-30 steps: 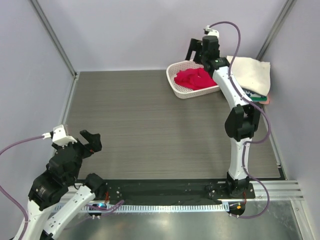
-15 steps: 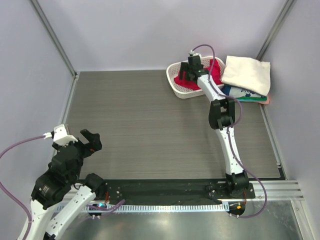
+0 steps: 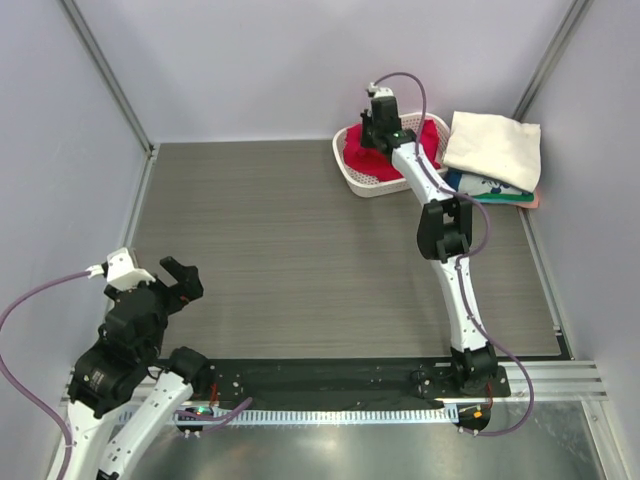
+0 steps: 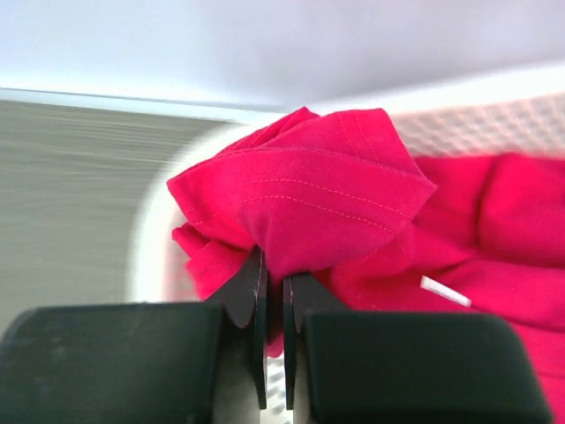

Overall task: Fold and stack the t-shirts
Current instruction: Grab the tshirt from the pile, then move the tshirt to the center of the board

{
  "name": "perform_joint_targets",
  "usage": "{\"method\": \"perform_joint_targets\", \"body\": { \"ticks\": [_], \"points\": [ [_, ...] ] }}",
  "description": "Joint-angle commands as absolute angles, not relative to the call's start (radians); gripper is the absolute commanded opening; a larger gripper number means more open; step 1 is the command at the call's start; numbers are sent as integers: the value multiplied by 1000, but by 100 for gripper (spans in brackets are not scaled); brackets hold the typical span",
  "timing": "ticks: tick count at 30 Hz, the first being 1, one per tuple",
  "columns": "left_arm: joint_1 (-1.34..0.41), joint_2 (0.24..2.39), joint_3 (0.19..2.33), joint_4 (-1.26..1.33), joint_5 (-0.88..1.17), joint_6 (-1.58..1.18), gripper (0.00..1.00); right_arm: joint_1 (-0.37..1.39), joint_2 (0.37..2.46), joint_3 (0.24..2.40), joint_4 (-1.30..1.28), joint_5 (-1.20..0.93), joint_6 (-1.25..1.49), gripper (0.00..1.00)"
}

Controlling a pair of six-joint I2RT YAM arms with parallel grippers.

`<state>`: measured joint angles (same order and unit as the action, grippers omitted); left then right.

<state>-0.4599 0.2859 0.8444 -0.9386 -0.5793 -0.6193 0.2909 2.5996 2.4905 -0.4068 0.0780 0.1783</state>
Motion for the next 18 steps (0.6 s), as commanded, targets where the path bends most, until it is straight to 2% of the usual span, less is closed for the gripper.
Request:
{"method": "perform_joint_targets", "body": {
  "ticks": [1,3,7,11,13,15,16,18],
  "points": [
    [-449,327,845,-913,-604,-629,97,425,2177,2484,-288,-96,77,1],
    [-448,339,853,-931,-621,-638,98,475,1998,2400,-227,-103,45,1],
    [-442,331,858,-936,-630,-646,98,512,1774,2121,-163,-127,101,1],
    [-439,278,854,-933,-634,-644,99,502,1585,1786,-108,-5,138,1],
    [-439,268,854,-933,-635,-644,98,497,1490,1598,-123,81,197,34],
    [-437,270,856,-930,-634,-643,99,494,1433,1464,-153,180,257,73],
    [-437,273,857,-928,-634,-641,98,491,1402,1339,-173,231,302,98],
    [-439,290,864,-928,-632,-640,99,466,1320,1216,-237,334,424,100]
  ]
}}
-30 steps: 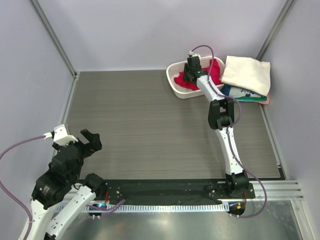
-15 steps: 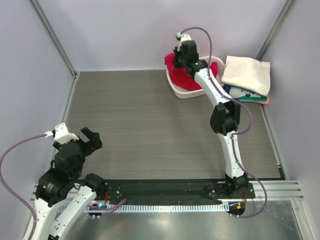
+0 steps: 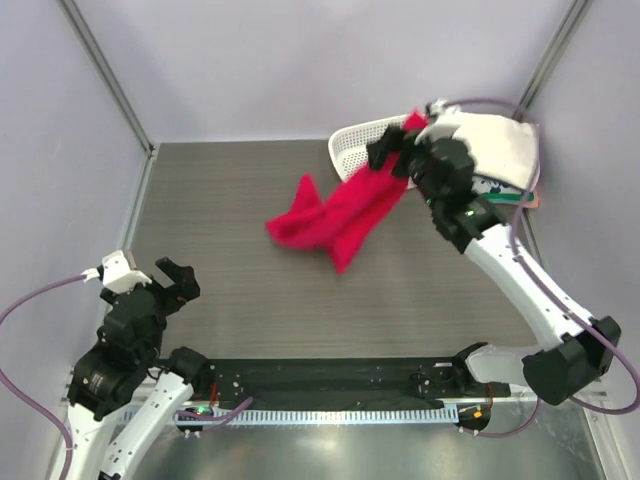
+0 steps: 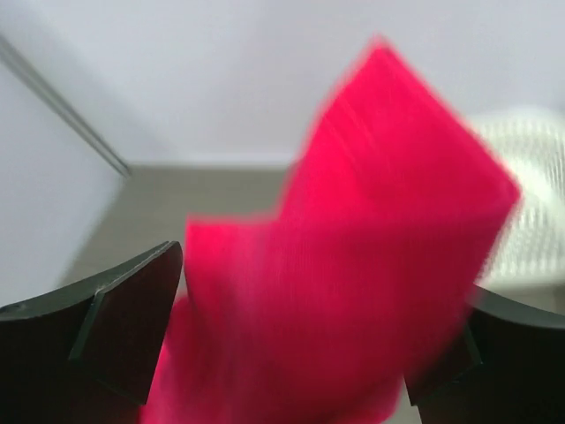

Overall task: Fold and stack the t-shirts
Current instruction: Move the tshirt to the center of the board, then flatten the tshirt out

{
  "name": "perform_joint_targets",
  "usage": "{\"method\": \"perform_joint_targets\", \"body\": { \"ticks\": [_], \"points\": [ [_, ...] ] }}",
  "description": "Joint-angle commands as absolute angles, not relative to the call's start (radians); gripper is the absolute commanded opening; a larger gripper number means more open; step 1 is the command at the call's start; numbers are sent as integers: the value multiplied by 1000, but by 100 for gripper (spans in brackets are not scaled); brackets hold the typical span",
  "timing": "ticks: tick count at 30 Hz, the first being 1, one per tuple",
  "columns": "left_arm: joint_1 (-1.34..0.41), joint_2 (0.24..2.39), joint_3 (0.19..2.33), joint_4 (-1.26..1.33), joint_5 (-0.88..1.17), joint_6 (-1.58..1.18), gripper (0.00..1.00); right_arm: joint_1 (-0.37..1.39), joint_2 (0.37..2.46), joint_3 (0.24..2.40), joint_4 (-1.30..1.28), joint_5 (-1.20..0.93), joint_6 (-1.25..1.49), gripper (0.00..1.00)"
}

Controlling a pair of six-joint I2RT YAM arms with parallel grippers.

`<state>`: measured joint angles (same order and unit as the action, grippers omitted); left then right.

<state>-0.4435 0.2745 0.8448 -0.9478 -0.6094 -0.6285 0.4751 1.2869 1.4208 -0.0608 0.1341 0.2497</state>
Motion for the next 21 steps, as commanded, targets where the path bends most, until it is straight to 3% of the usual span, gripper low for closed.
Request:
{"method": "perform_joint_targets", "body": {
  "ticks": [1,4,9,11,16,21],
  "points": [
    [-439,298,865,-928,-626,-638,99,456,1292,1109,-265,374,467,100],
    [-439,351,873,-919,-591,-627,100,442,1191,964,-359,451,581,100],
    [-437,515,903,-908,-508,-597,100,474,1059,873,-388,298,584,99],
    [-439,577,905,-893,-497,-592,100,563,1063,856,-399,262,610,100],
    [-437,578,862,-836,-449,-566,100,823,1231,856,-370,270,698,99],
    [-437,586,833,-760,-411,-610,100,856,1442,985,-327,270,651,98]
  ]
}}
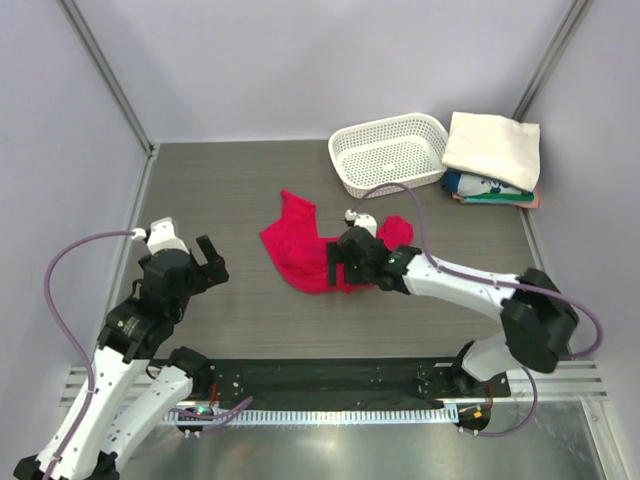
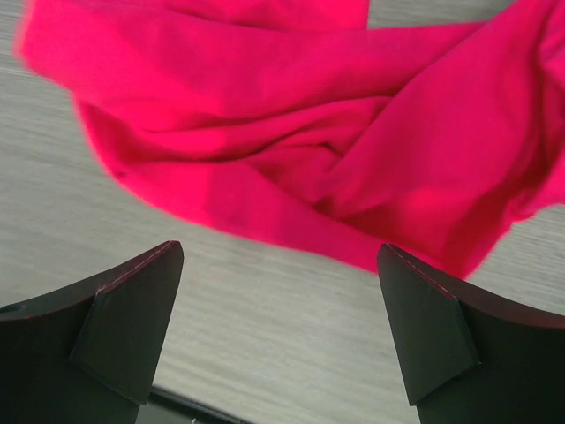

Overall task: Fold and stack the t-shirts
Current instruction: Flatten the tshirt out

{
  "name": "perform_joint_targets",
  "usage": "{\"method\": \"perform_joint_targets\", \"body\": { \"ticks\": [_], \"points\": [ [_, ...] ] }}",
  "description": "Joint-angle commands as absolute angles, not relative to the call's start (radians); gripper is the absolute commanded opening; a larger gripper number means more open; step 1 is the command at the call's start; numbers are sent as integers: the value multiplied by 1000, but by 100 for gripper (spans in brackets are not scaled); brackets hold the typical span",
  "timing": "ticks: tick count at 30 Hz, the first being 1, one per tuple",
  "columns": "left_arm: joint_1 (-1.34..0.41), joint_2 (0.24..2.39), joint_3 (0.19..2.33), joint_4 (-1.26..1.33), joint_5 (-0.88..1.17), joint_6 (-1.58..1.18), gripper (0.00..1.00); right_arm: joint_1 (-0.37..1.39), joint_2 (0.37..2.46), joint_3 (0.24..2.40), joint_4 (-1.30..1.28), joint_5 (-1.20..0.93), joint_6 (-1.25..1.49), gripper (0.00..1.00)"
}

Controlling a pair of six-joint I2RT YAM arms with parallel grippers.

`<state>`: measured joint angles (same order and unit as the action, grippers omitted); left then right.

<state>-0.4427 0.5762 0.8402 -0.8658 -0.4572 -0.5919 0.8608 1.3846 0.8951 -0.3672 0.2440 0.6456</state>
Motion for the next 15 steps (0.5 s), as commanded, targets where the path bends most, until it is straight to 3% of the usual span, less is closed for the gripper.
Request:
{"method": "perform_joint_targets", "body": {
  "ticks": [1,5,9,13,15],
  "points": [
    [-439,609,830,-726,-379,-614,100,856,1457,1024,-330,299,641,98],
    [-437,843,865,-530,-321,-629,100,824,1448,1068,-388,420,626,100],
    [-419,1174,974,-344,-254,-641,100,654,1343,959,-399,345,617,100],
    [-364,1614,1232,-250,-120,-672,100,527,1209,868,-406,267,560,100],
    [-347,1733,1332,-227,-97,-667,99,503,1139,847,-423,247,532,99]
  ]
}}
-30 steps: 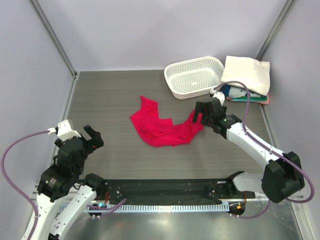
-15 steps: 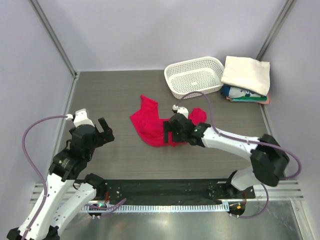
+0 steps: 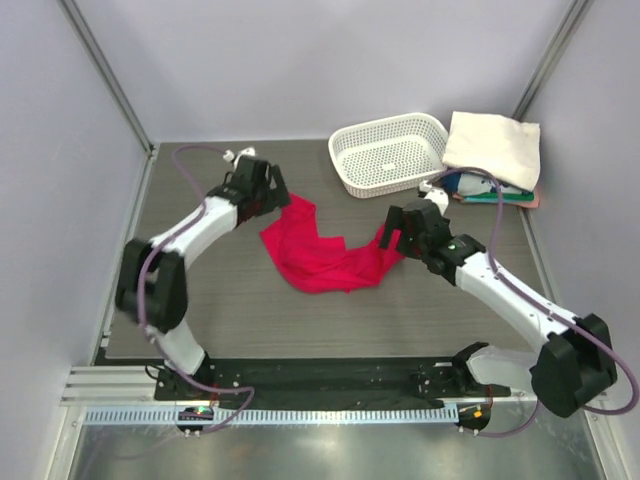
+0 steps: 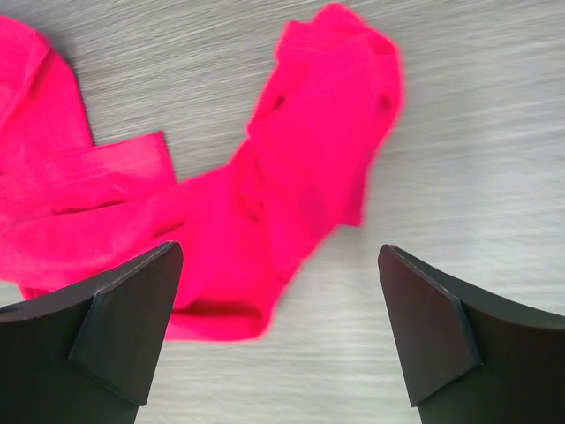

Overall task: Fold and stack the t-shirts
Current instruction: Flatten the tshirt out

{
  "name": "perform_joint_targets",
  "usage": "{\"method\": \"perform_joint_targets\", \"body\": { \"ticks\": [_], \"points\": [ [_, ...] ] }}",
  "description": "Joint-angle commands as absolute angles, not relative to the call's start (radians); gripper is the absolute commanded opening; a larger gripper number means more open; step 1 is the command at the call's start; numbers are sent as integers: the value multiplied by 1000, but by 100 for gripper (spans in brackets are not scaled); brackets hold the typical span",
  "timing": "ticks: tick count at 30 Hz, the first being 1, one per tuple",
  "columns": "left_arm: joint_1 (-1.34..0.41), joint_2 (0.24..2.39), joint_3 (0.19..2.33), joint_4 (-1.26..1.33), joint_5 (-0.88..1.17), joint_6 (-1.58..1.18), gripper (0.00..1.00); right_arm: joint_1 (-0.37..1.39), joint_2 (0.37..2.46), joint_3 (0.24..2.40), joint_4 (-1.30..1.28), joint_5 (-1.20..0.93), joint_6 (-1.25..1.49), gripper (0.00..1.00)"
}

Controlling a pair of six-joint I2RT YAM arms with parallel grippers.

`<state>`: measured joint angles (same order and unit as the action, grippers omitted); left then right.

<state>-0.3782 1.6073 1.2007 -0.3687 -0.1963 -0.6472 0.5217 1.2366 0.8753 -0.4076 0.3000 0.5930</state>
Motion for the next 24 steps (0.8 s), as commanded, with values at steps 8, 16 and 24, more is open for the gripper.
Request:
{"method": "perform_joint_targets", "body": {
  "ticks": [8,16,24],
  "points": [
    [-324,2169,1698,-264,3,-669,69,462,1055,831,-473,241,503,100],
    [-322,2139,1737,-319,6,-658,0,360,1307,911,-367,65,460,96],
    [-314,1934,1598,-330,-72,-600,0,362,1598,1121,-337,93,408,83]
  ]
}}
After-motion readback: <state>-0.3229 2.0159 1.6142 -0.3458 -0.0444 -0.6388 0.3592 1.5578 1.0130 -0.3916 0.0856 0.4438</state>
